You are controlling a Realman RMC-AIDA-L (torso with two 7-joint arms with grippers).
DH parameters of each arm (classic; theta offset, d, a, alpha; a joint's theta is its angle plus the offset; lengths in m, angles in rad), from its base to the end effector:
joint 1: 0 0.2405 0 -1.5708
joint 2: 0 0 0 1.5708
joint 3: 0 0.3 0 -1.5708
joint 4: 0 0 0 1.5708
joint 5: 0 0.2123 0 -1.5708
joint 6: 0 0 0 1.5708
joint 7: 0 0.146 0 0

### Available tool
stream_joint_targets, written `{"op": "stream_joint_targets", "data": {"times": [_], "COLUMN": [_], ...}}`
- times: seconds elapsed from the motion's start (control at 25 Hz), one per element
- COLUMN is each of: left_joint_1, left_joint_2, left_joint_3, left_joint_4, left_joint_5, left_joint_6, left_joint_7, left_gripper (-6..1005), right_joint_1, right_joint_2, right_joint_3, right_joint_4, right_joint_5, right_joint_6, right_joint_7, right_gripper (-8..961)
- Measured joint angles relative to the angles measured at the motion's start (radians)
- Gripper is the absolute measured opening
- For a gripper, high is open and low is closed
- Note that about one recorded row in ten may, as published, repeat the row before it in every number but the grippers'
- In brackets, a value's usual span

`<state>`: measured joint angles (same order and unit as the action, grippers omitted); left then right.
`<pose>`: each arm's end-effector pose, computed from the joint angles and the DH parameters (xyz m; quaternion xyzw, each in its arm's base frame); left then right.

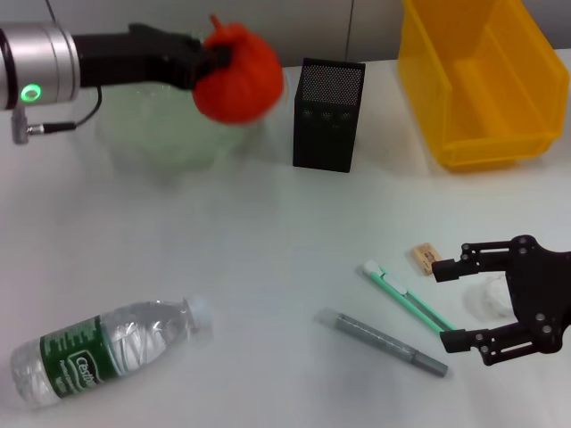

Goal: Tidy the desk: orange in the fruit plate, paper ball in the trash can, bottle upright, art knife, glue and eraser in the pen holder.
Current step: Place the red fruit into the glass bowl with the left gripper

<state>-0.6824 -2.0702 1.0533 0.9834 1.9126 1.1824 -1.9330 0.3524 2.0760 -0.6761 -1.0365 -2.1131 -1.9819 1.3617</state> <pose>-0.1783 0.4474 -0.0035 -0.9272 -0.2323 -0.2070 0.2087 0.3096 0.2740 0.0322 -0.9743 0.1208 0.1844 0.0462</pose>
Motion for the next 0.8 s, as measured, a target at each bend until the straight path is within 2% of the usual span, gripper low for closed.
{"op": "stream_joint_targets", "data": {"times": [0.36, 0.6, 0.8], "left_joint_1": [-0.073, -0.07, -0.069], "left_joint_2": [-0.007, -0.008, -0.008], "left_joint_3": [0.064, 0.145, 0.153], "left_joint_4": [-0.121, -0.136, -0.162], "left_joint_5": [0.009, 0.009, 0.01], "left_joint_6": [-0.289, -0.436, -0.489], "left_joint_7": [-0.004, -0.005, 0.0], "left_gripper": [56, 56, 55], "right_joint_1": [0.006, 0.014, 0.016], "right_joint_2": [0.001, 0.002, 0.003], "right_joint_3": [0.0, -0.001, -0.002], "right_joint_4": [0.008, 0.025, 0.027], "right_joint_5": [0.003, 0.004, 0.004], "right_joint_6": [-0.002, -0.002, -0.001], "right_joint_7": [-0.002, -0.003, -0.01], "right_gripper": [806, 806, 807]}}
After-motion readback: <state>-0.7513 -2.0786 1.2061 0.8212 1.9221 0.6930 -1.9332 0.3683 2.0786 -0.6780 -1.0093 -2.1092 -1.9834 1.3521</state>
